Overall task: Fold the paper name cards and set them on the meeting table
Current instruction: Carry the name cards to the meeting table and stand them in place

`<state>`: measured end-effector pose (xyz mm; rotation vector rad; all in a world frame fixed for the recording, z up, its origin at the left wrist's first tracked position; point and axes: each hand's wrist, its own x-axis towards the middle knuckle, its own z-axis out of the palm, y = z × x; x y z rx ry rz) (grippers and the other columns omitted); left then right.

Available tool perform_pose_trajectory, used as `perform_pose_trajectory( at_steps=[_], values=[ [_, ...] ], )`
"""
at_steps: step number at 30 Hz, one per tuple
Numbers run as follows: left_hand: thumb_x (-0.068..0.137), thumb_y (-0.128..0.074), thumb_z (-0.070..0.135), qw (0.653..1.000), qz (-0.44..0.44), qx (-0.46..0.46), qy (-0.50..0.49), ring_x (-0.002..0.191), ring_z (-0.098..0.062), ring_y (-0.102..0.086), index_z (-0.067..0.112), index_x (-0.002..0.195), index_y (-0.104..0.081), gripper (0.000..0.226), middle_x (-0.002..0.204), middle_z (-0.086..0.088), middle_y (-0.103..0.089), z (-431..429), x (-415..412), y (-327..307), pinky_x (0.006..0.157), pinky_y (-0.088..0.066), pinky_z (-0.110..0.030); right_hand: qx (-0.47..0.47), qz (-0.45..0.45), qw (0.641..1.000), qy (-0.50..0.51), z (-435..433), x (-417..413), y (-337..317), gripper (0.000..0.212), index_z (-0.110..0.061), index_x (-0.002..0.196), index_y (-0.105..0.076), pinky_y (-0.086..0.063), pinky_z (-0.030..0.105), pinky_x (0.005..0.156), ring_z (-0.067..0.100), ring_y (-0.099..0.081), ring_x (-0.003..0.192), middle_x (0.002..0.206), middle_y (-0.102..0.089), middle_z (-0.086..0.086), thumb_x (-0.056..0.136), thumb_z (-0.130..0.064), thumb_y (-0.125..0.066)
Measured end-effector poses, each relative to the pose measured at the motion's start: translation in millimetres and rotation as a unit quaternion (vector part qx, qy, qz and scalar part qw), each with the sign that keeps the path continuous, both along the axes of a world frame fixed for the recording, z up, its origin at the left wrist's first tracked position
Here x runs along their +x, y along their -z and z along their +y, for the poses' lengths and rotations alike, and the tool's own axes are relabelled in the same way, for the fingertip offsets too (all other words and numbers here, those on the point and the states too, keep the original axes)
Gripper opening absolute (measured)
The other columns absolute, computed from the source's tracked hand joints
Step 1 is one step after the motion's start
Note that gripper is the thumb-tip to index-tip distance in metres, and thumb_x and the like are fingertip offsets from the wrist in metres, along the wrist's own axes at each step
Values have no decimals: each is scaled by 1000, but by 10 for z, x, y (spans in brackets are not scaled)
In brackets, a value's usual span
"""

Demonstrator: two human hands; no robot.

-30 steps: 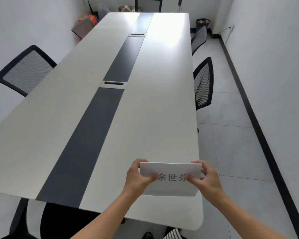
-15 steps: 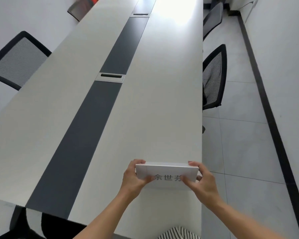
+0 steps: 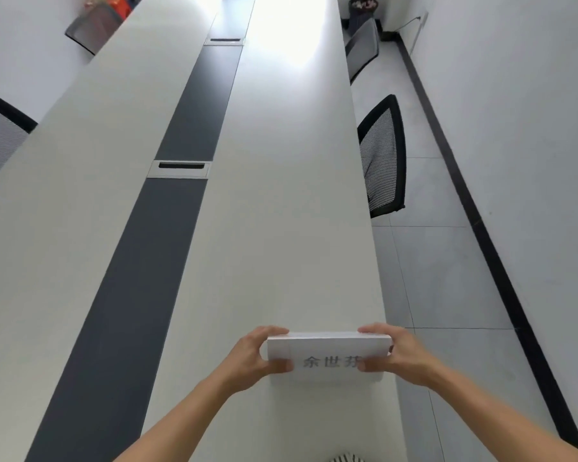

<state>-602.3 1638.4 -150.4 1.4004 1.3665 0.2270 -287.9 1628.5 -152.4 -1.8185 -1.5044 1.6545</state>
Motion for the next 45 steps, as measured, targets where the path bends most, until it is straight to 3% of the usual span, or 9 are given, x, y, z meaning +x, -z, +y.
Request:
perform_pose_trajectory(
  at_steps=[5,9,21,24,27,31,35,43,45],
  values=[
    [73,-76,46,995,-100,-24,0,109,-11,-62,30,109,-65,42,110,10,-70,141,-51,-166,98,-46,-36,44,38,996,63,53,-97,-448,46,-26,98,-71,-57,31,78,14,-71,89,94,-76,-10,57,-36,-89],
    [92,-59,26,968,-218,-62,-107,91,-11,-70,16,108,-62,19,100,2,-74,298,-13,-469,75,-55,-25,64,119,985,108,281,-271,-891,47,-10,99,-68,-59,29,62,26,-75,80,90,-78,5,64,-39,-82],
    [98,-44,37,902,-210,-59,-372,83,-28,-64,9,95,-57,31,91,-10,-67,788,-1067,-600,75,-53,-44,37,153,986,52,1337,-1646,-970,23,-4,95,-71,-59,40,76,27,-72,81,94,-75,16,83,-23,-69],
    [98,-39,43,895,-124,-14,-428,89,-29,-65,6,97,-59,42,97,-13,-69,864,-1565,-293,79,-53,-42,41,141,987,63,1574,-2190,-814,18,-5,93,-71,-57,30,64,23,-71,76,90,-75,12,85,-20,-70],
    [97,-41,39,904,119,35,-409,100,-26,-59,11,106,-58,34,110,-10,-63,815,-2085,145,83,-49,-39,60,120,987,90,1802,-2686,-632,23,-4,98,-70,-55,24,56,21,-71,72,88,-74,10,84,-21,-71],
    [98,-36,40,895,351,25,-273,141,-30,-28,13,141,-38,51,153,-14,-31,631,-2564,707,111,-32,-44,100,71,988,94,2098,-3245,-405,25,-8,98,-67,-61,38,69,25,-72,81,92,-73,9,84,-27,-71],
    [99,-22,46,879,434,30,-194,149,-34,1,13,153,-9,65,161,-19,-1,570,-2621,1067,121,-10,-46,128,43,986,93,2398,-3657,-226,16,-17,92,-65,-59,42,72,27,-70,81,86,-70,4,84,-30,-69],
    [94,-21,46,862,446,134,-197,146,-42,-11,4,149,-21,69,156,-28,-16,532,-2337,974,118,-12,-54,268,6,960,81,2570,-3801,-258,14,-27,95,-65,-59,37,70,24,-68,83,92,-70,3,83,-31,-70],
    [94,-21,46,865,440,57,-234,147,-41,-10,5,149,-21,69,157,-28,-15,516,-2660,1432,117,-13,-54,239,-37,970,7,2759,-4377,375,10,-27,93,-67,-55,29,71,20,-65,81,90,-70,-2,83,-28,-70]
  ],
)
